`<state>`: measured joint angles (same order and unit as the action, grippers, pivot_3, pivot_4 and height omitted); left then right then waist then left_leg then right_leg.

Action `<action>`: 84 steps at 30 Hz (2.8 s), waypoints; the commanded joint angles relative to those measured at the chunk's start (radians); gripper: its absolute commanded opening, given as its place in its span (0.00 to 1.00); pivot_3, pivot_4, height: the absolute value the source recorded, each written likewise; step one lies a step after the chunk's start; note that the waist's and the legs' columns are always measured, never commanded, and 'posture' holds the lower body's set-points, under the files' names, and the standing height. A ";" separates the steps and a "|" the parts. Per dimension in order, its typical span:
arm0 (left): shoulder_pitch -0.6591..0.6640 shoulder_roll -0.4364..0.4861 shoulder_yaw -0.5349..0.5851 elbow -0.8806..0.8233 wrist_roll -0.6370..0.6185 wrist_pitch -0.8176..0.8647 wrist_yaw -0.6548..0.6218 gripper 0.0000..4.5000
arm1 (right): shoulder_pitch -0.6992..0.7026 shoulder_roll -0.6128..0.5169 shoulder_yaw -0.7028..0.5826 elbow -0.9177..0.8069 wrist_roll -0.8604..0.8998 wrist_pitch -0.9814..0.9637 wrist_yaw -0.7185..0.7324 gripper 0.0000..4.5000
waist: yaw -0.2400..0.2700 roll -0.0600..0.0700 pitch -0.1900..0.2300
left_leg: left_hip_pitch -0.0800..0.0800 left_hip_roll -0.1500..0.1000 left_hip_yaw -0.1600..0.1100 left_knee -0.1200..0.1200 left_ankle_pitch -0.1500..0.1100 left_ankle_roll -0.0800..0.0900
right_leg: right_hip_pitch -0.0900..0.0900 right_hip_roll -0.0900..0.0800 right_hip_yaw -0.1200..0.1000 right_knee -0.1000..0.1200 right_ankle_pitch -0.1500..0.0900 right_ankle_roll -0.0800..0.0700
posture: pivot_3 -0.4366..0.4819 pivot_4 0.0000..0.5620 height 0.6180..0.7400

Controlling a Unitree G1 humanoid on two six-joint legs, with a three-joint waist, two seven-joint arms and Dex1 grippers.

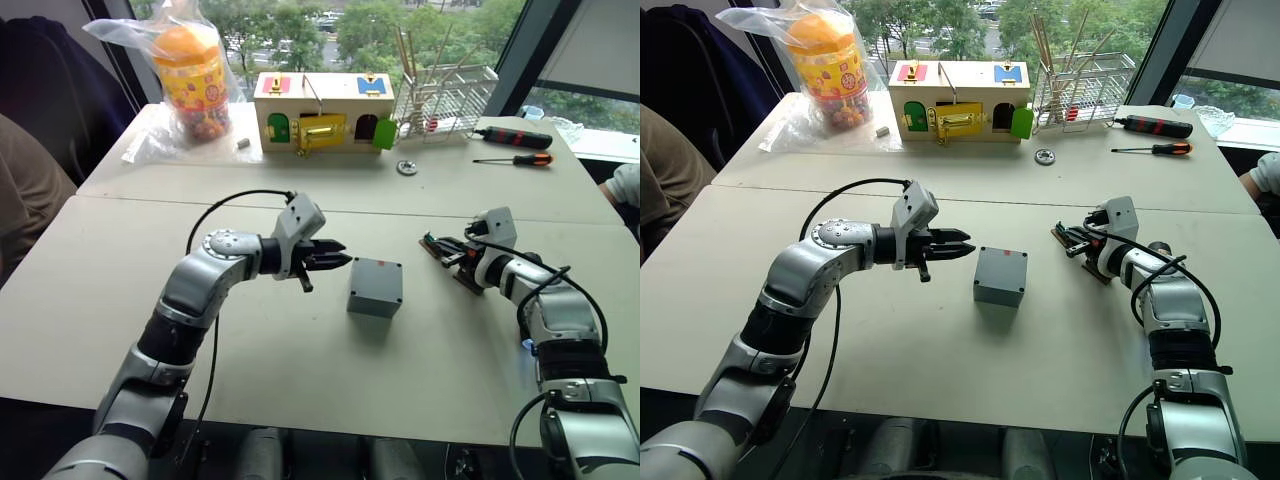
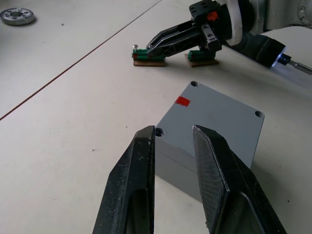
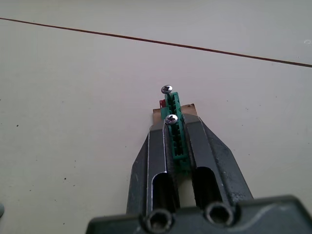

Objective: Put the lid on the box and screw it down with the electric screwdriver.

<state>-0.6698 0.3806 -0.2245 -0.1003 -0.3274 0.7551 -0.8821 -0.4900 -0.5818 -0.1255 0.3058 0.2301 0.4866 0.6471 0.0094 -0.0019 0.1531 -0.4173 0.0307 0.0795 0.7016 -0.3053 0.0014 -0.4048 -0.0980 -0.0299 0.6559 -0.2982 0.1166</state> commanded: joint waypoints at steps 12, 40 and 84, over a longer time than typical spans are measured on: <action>-0.007 -0.007 -0.004 -0.019 -0.007 -0.020 0.009 0.27 | -0.027 -0.020 -0.029 0.006 -0.003 0.000 -0.020 0.36 | 0.000 0.000 0.000 | 0.000 0.000 0.000 0.000 0.000 0.000 | 0.000 0.000 0.000 0.000 0.000 0.000 | 0.48 0.27 0.74; 0.001 -0.011 -0.010 -0.024 -0.010 -0.018 0.016 0.27 | -0.041 -0.011 -0.019 -0.012 -0.010 -0.007 -0.037 0.01 | 0.000 0.000 0.000 | 0.000 0.000 0.000 0.000 0.000 0.000 | 0.000 0.000 0.000 0.000 0.000 0.000 | 0.48 0.27 0.74; 0.031 0.106 -0.051 -0.065 -0.021 -0.117 -0.139 0.27 | 0.215 -0.049 -0.030 -0.724 0.320 0.348 -0.020 0.01 | 0.003 0.000 0.000 | 0.000 0.000 -0.001 -0.001 0.000 0.001 | 0.000 0.000 0.000 0.000 0.000 0.000 | 0.48 0.27 0.74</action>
<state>-0.6376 0.4882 -0.2822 -0.1495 -0.3487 0.6592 -1.0224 -0.2759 -0.6163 -0.1491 -0.3971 0.5456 0.8451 0.6182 0.0125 -0.0018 0.1532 -0.4173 0.0308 0.0787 0.7010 -0.3057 0.0022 -0.4046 -0.0980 -0.0299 0.6557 -0.2983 0.1164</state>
